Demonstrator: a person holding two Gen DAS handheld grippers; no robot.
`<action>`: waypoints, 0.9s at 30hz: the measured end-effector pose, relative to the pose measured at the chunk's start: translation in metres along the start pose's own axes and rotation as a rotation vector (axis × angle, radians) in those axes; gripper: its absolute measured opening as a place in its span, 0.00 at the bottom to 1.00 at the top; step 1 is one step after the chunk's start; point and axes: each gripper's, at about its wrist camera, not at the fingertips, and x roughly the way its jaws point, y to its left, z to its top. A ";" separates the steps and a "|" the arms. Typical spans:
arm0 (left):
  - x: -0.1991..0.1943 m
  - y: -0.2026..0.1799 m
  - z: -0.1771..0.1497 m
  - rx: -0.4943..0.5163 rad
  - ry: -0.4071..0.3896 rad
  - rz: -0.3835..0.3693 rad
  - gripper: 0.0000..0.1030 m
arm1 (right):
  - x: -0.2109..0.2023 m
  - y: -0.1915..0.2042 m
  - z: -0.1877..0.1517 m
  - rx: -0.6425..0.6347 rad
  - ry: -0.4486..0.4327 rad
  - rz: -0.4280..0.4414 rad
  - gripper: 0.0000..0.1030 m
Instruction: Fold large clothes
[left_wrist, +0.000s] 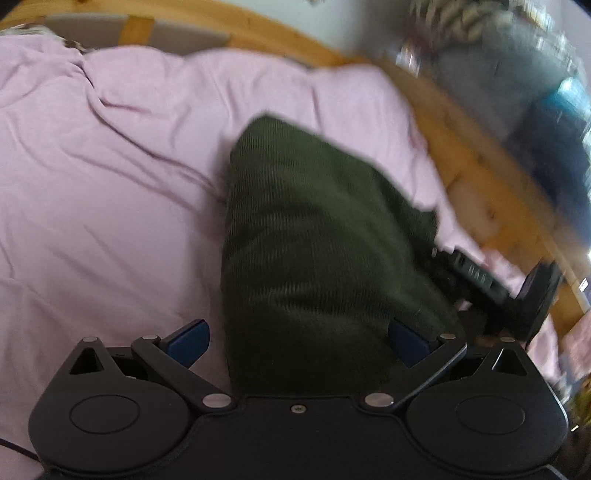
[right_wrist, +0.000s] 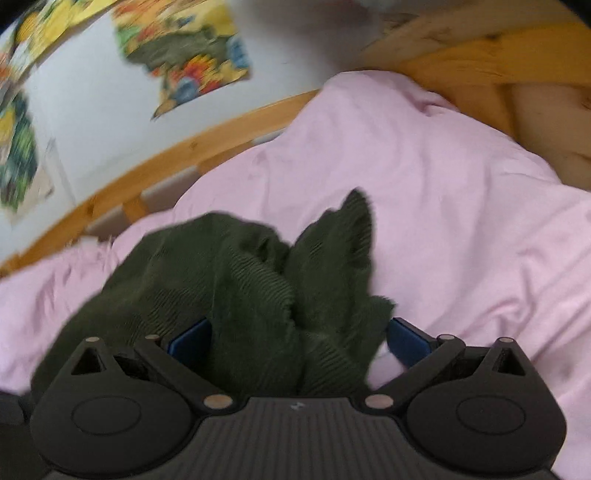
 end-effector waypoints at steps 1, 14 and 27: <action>0.003 -0.001 0.001 -0.005 0.005 -0.009 1.00 | 0.001 0.000 -0.002 -0.004 -0.006 -0.002 1.00; 0.014 0.003 0.003 -0.050 0.052 -0.025 1.00 | -0.001 0.000 -0.005 -0.003 -0.032 -0.002 1.00; 0.029 0.013 0.008 -0.123 0.107 -0.089 1.00 | -0.001 0.003 -0.008 -0.024 -0.051 -0.018 1.00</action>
